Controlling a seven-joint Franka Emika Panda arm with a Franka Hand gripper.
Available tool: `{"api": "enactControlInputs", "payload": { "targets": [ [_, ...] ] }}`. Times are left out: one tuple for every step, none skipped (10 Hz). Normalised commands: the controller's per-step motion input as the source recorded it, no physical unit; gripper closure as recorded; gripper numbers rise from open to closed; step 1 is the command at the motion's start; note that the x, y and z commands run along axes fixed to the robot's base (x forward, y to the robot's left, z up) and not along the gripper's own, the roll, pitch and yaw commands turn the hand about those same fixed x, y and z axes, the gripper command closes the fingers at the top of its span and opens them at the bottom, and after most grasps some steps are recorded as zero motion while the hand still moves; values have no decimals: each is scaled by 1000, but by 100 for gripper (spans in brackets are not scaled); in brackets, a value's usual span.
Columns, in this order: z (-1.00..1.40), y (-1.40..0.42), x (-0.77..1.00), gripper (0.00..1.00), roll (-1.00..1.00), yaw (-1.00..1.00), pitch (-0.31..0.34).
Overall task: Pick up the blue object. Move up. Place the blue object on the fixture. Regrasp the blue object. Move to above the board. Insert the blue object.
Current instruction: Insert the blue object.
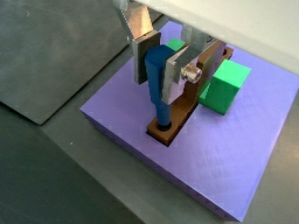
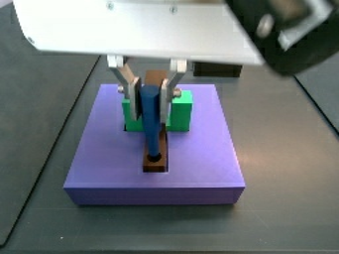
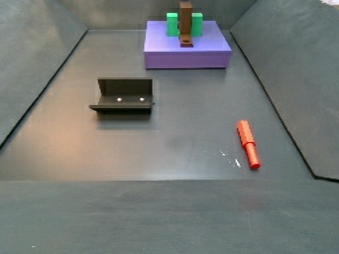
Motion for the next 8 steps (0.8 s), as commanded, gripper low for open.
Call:
{"api": "enactControlInputs", "payload": {
  "targets": [
    [-217, -66, 86, 100, 27, 0, 6],
    [-209, -54, 103, 100, 0, 0, 1],
    [-243, -40, 71, 100, 19, 0, 0],
    [-269, -17, 20, 100, 29, 0, 0],
    [-334, 0, 20, 100, 31, 0, 0],
    [-386, 31, 74, 100, 61, 0, 30],
    [-434, 0, 57, 100, 59, 0, 0],
    [-486, 0, 80, 100, 40, -14, 0]
  ]
}}
